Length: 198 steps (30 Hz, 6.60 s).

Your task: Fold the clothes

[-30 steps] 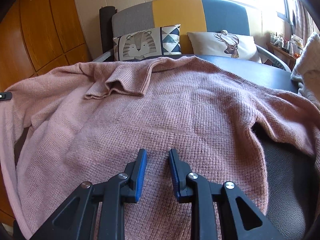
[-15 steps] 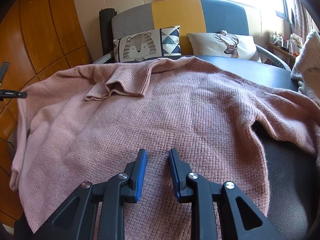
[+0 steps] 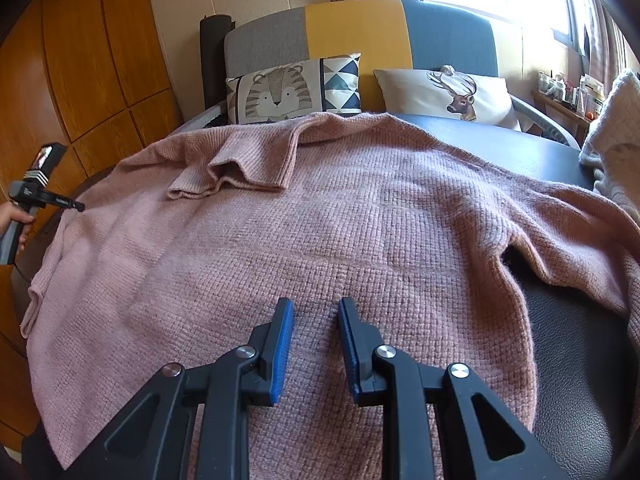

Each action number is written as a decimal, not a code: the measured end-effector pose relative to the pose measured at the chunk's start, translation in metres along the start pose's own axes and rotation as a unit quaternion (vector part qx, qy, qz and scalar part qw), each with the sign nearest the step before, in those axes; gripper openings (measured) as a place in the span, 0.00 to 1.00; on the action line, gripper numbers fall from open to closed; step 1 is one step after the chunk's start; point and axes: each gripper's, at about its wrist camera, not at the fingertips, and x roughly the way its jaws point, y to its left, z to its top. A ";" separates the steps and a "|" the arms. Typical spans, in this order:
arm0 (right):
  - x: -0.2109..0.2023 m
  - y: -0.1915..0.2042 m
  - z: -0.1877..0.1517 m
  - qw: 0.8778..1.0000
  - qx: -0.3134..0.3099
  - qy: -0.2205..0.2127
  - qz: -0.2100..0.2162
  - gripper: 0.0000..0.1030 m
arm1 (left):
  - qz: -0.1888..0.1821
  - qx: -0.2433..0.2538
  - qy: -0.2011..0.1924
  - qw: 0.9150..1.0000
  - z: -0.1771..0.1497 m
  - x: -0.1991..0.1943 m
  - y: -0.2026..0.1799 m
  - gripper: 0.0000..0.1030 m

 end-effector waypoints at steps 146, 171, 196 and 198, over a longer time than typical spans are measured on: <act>-0.007 0.039 0.033 0.998 -0.021 0.055 0.000 0.25 | -0.181 0.112 -0.098 0.972 -0.017 -0.108 -0.180 0.08; 0.093 -0.006 0.130 0.990 0.040 0.104 0.090 0.25 | -0.321 -0.066 -0.072 0.942 0.034 -0.083 -0.172 0.25; 0.098 -0.002 0.135 0.988 0.030 0.083 0.125 0.06 | -0.316 0.002 -0.057 0.947 0.056 -0.089 -0.210 0.10; 0.095 -0.004 0.143 0.988 0.029 0.077 0.134 0.06 | -0.327 -0.014 -0.066 0.943 0.069 -0.094 -0.201 0.10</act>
